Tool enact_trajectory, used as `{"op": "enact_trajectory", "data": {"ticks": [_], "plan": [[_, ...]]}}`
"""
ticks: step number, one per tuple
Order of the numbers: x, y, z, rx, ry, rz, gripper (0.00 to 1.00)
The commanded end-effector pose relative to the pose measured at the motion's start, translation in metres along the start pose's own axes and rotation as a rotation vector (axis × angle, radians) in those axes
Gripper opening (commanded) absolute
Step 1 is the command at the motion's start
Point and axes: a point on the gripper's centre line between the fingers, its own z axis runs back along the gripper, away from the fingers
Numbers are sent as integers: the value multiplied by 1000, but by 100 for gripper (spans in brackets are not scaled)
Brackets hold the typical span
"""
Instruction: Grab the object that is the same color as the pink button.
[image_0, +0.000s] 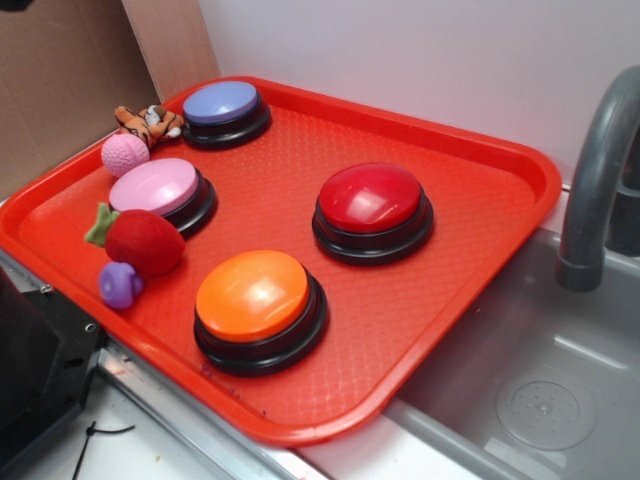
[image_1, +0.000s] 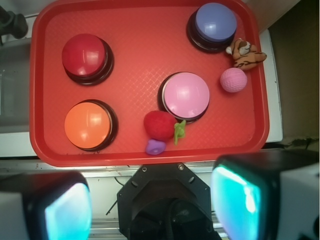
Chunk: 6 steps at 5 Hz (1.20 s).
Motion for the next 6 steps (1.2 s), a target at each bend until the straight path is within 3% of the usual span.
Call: {"op": "enact_trajectory", "data": {"ticks": [1,2,4,5,6], "plan": [[0,0,0,0,0,0,100],[4,19,-20,-26,-21,169,100],[18,71,-77,-6,-29,549,100],[36,102,-109,66,-78,787,100],[55,121,-133,102,-153,906,100]]}}
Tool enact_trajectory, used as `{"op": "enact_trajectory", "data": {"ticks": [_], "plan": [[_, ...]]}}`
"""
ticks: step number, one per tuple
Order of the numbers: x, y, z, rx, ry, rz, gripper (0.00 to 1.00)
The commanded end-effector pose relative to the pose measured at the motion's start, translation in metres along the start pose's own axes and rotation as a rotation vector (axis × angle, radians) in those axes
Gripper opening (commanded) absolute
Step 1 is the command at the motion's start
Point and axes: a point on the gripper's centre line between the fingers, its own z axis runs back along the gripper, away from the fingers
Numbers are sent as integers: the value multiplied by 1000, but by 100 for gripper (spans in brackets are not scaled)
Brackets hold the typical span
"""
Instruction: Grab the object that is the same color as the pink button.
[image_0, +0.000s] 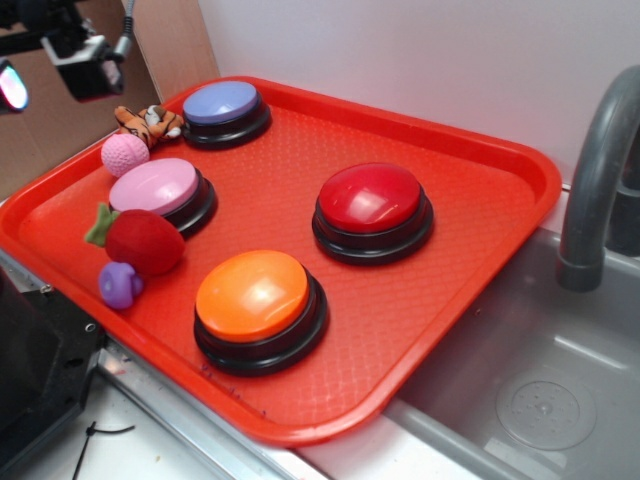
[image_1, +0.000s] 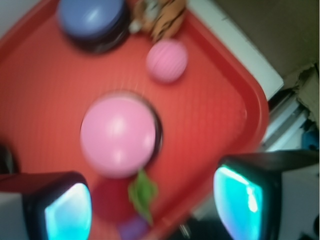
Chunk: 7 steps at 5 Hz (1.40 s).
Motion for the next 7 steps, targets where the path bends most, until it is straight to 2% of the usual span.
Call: {"op": "enact_trajectory", "data": {"ticks": [1,2,3,4,5,6,7], "plan": [[43,6,-37,15,-163,174,100],[56,7,-52,35,-194,200,100],[64,14,-69,8,-170,214,100],[69,22,-84,41,-160,249,100],[71,23,-91,48,-160,264,100],[71,24,-95,56,-173,261,19],[73,25,-95,60,-182,263,0]]}}
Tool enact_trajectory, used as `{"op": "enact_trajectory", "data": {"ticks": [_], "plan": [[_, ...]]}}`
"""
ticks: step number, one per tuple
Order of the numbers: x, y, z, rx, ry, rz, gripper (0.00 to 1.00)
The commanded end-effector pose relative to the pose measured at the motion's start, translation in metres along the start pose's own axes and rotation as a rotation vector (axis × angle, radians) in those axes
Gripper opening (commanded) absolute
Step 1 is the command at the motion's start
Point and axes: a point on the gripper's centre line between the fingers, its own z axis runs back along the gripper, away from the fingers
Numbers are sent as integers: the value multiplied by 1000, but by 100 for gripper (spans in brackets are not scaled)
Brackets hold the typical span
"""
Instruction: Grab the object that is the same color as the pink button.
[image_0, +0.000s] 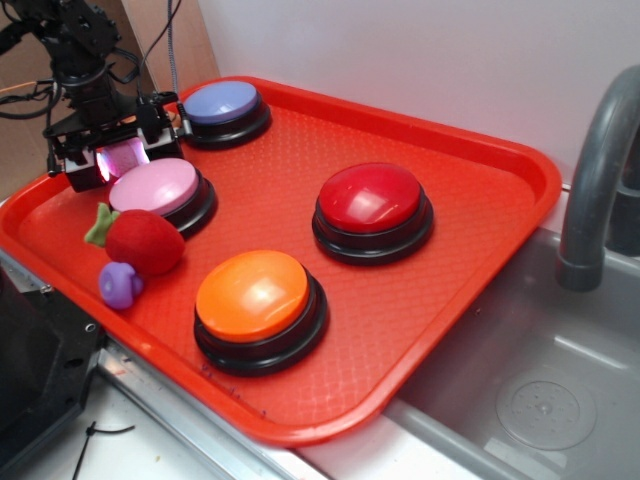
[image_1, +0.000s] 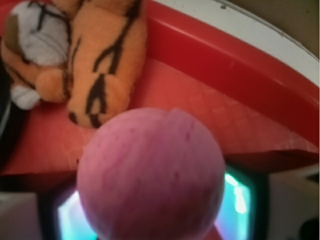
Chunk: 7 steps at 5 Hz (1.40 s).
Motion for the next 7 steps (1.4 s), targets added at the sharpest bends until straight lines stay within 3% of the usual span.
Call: {"op": "enact_trajectory", "data": {"ticks": [1,2,3,4,5,6,7], "plan": [[13,8,11,-11,-36,-8,0],[4,-7,40,42,107,-151,0],[-10,-24,77,-7,176,-376,0],[-35,-45,114,-78,151,-582,0],[-65,-73,154,-200,184,-817,0],[-99,-89,186,-239,200,-1031,0],[-106,-92,185,-205,202,-1030,0]]}}
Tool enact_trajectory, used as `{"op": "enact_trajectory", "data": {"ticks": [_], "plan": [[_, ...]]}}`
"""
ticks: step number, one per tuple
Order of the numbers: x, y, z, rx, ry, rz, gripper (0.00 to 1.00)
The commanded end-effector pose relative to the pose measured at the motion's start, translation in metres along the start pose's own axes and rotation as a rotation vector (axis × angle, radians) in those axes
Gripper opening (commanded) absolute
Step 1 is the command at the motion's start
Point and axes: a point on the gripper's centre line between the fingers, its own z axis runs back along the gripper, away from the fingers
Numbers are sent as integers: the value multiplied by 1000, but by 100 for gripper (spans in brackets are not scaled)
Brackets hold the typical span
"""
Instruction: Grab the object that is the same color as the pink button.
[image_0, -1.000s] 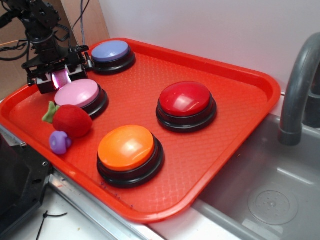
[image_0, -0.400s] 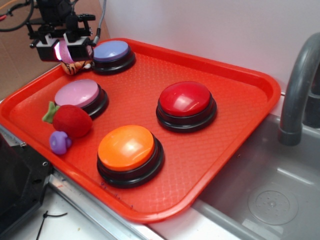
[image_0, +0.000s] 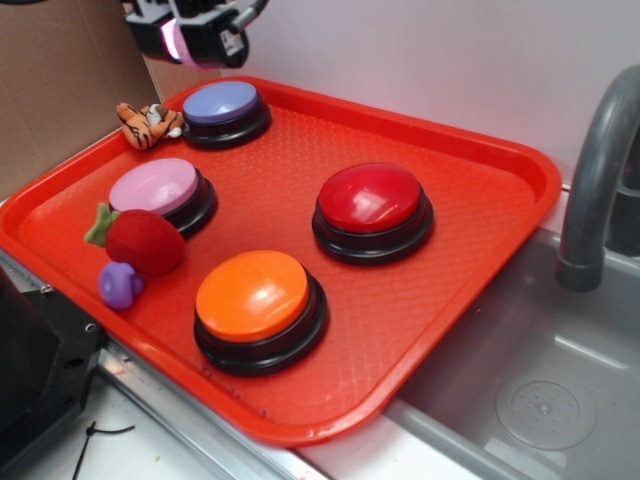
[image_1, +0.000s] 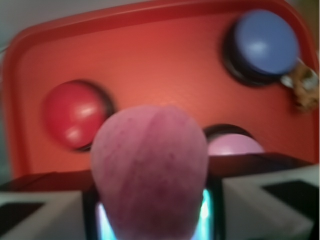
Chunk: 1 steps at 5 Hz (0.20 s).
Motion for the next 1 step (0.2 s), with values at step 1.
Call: {"op": "enact_trajectory", "data": {"ticks": [1], "plan": [[-8,7,14,74,-60,-35,0]]}}
